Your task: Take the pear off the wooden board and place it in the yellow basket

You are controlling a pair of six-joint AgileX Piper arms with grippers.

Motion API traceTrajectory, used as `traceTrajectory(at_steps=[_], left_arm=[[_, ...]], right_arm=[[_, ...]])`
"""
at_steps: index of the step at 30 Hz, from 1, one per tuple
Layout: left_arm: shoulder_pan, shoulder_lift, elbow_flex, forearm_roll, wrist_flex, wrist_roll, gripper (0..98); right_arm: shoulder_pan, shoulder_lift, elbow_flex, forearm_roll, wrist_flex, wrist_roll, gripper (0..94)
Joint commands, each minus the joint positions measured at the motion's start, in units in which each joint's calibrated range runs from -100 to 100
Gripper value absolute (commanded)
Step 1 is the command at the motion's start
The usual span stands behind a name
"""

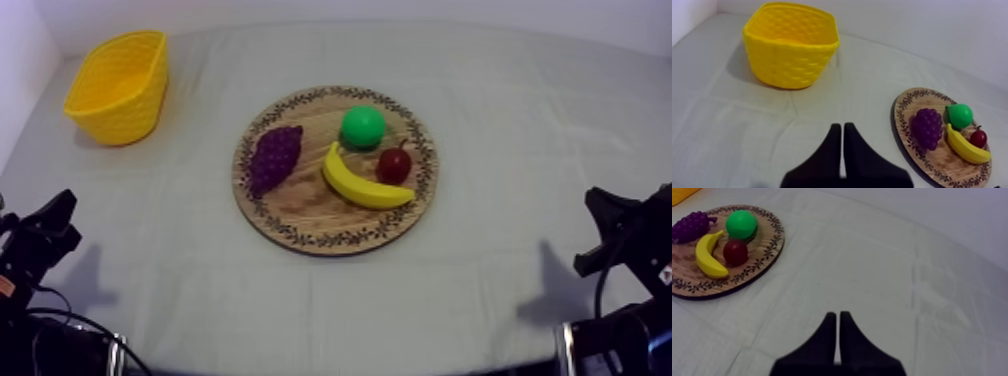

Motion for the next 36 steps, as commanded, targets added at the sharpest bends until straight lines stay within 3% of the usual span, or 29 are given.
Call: traceTrajectory(at_steps=[1, 14, 19, 24, 30, 36], left_arm=[[0.03, 0.00, 0.05, -0.03, 0.03, 0.00, 0.1], [0.03, 0.00, 0.05, -0.03, 0.03, 0.05, 0.1], [0.46, 0.00, -0.02, -0.12, 0.48, -1.26, 0.2], [5.12, 0.00, -0.71, 0.18, 1.98, 3.13, 0.1], [10.12, 0.79, -1.34, 0.21, 2.86, 1.56, 0.0], [12.05, 7.78, -3.94, 0.93, 4.12, 1.11, 0.0]], right_arm=[[-0.01, -0.04, -0.05, -0.01, 0.02, 0.00, 0.4], [-0.01, -0.04, -0.05, -0.01, 0.02, 0.04, 0.4], [-0.01, -0.04, -0.05, -0.01, 0.02, 0.02, 0.4], [-0.01, -0.04, -0.05, -0.01, 0.02, 0.03, 0.4], [-0.01, -0.04, -0.05, -0.01, 0.02, 0.01, 0.4], [-0.01, -0.04, -0.05, -0.01, 0.02, 0.01, 0.4]])
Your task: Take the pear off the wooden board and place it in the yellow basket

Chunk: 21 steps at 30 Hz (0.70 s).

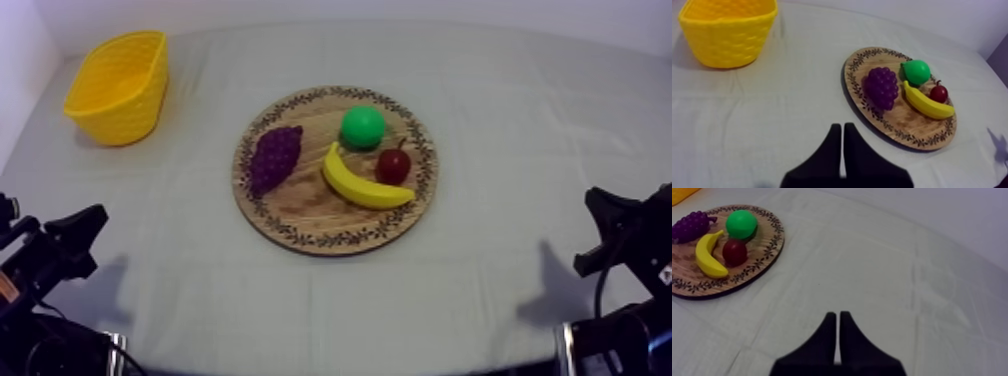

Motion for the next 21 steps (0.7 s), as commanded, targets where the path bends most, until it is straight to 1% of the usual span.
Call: traceTrajectory(at_steps=[1, 4, 6, 14, 16, 21], left_arm=[[0.51, 3.94, -2.11, 0.24, 0.74, 0.12, 0.0], [1.51, 9.12, -6.37, 0.49, 2.90, 0.28, 0.0], [1.76, 13.08, -9.78, 1.15, 4.49, -0.38, 0.0], [0.83, 29.09, -24.68, 6.10, 13.14, -5.58, 0.0], [0.63, 32.96, -28.65, 6.81, 16.35, -5.79, 0.0], [0.20, 43.19, -37.68, 7.89, 23.72, -4.79, 0.0]], right_arm=[[-0.01, -0.04, -0.05, -0.01, 0.02, -0.03, 0.4], [-0.01, -0.04, -0.05, -0.01, 0.02, -0.03, 0.4], [-0.01, -0.04, -0.05, -0.01, 0.02, -0.04, 0.4], [-0.01, -0.04, -0.05, -0.01, 0.02, -0.01, 0.4], [-0.01, -0.04, -0.05, -0.01, 0.02, -0.01, 0.4], [-0.01, -0.04, -0.05, -0.01, 0.02, 0.01, 0.4]])
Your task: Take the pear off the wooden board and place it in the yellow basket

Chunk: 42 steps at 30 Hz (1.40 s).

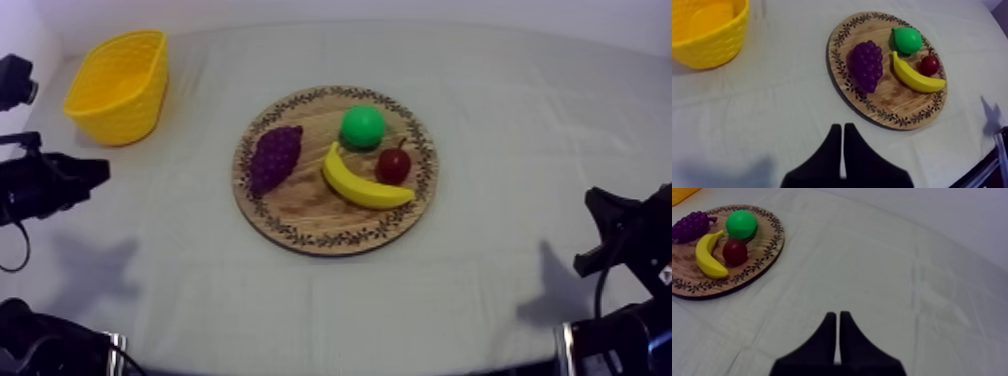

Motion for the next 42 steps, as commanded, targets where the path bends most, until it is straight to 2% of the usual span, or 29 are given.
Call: traceTrajectory(at_steps=[1, 8, 16, 21, 29, 35, 42], left_arm=[[-0.01, 7.91, -6.07, 0.23, 3.56, 0.62, 0.0], [2.95, 20.54, -17.29, 0.29, 8.16, 1.48, 0.0], [10.59, 32.39, -32.46, -4.89, 14.71, 9.58, 0.0], [12.98, 39.88, -40.61, -5.95, 17.54, 12.33, 0.0], [15.35, 51.94, -51.59, -5.68, 18.74, 14.29, 0.0], [15.64, 61.38, -59.07, -4.66, 19.26, 17.62, 0.0], [15.45, 73.18, -70.90, -3.31, 21.24, 16.73, 0.2]], right_arm=[[-0.01, -0.04, -0.05, -0.01, 0.02, 0.06, 0.4], [-0.01, -0.04, -0.05, -0.01, 0.02, 0.06, 0.4], [-0.01, -0.04, -0.05, -0.01, 0.02, 0.06, 0.4], [-0.01, -0.04, -0.05, -0.01, 0.02, 0.06, 0.4], [-0.01, -0.04, -0.05, -0.01, 0.02, 0.06, 0.4], [-0.01, -0.04, -0.05, -0.01, 0.02, 0.06, 0.4], [-0.01, -0.04, -0.05, -0.01, 0.02, 0.02, 0.4]])
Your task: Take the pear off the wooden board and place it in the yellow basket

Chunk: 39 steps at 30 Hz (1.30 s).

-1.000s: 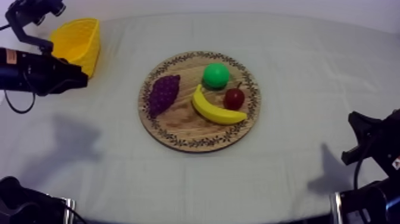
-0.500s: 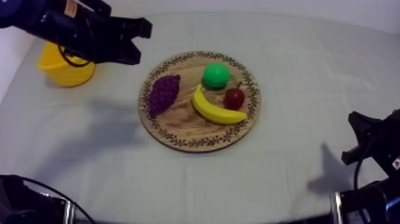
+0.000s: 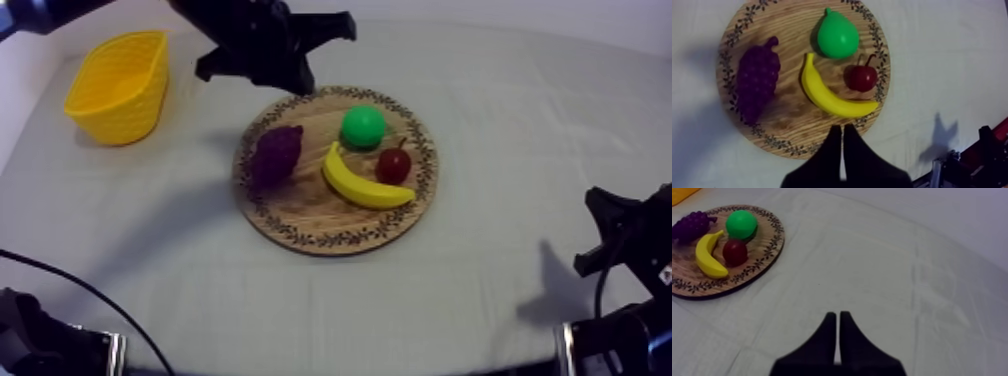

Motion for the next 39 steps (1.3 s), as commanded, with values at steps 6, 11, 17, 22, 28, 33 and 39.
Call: traceTrajectory(at_steps=[6, 11, 17, 22, 28, 33, 39], left_arm=[[-0.05, 12.71, -15.73, 0.73, 3.99, -0.58, 0.2], [-0.21, 18.62, -23.01, 1.57, 5.94, -1.03, 0.7], [-0.16, 23.30, -28.29, 1.47, 8.00, -0.47, 5.4], [-0.17, 25.64, -30.65, 1.20, 9.13, -0.01, 13.4], [-0.22, 27.36, -32.89, 0.24, 11.20, 0.47, 27.5], [-0.15, 27.81, -33.40, -0.19, 11.54, 0.40, 44.9], [0.08, 27.91, -33.02, -0.39, 11.60, 0.38, 75.9]], right_arm=[[-0.01, -0.04, -0.05, -0.01, 0.02, 0.04, 0.4], [-0.01, -0.04, -0.05, -0.01, 0.02, 0.04, 0.4], [-0.01, -0.04, -0.05, -0.01, 0.02, 0.05, 0.4], [-0.01, -0.04, -0.05, -0.01, 0.02, 0.05, 0.4], [-0.01, -0.04, -0.05, -0.01, 0.02, 0.05, 0.4], [-0.01, -0.04, -0.05, -0.01, 0.02, 0.05, 0.4], [-0.01, -0.04, -0.05, -0.01, 0.02, 0.05, 0.4]])
